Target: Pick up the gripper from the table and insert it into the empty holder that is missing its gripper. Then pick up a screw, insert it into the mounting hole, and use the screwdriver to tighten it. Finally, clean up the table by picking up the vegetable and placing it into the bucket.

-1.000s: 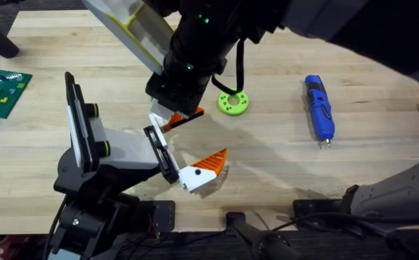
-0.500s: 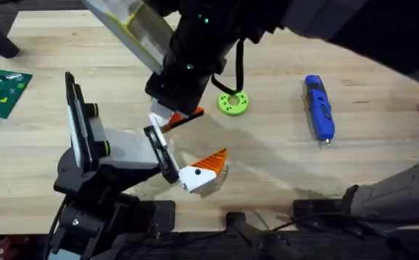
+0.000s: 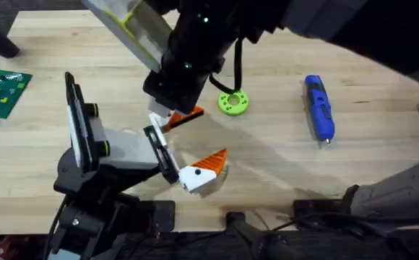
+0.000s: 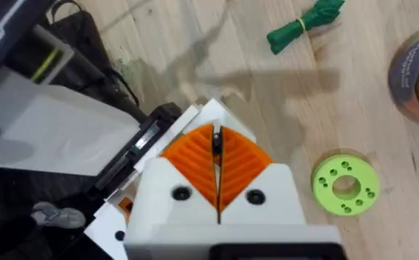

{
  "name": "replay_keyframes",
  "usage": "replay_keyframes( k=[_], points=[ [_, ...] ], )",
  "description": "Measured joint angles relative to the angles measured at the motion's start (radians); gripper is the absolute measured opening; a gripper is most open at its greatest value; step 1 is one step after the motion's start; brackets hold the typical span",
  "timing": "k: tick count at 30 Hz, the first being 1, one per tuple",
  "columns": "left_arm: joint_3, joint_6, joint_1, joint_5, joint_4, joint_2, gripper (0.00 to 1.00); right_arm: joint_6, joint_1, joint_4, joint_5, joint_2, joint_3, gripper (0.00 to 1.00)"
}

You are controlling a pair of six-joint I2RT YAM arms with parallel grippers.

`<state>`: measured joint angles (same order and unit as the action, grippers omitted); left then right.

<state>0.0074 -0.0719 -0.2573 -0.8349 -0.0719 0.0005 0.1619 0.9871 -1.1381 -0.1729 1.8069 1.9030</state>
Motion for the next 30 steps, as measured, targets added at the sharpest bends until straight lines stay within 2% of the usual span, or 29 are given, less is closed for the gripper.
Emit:
replay_keyframes(
  k=[30],
  points=[
    [0.0,0.0,0.0,0.0,0.0,0.0,0.984,0.0,0.0,-0.018,0.004,0.01,0.0,0.009]
  ],
)
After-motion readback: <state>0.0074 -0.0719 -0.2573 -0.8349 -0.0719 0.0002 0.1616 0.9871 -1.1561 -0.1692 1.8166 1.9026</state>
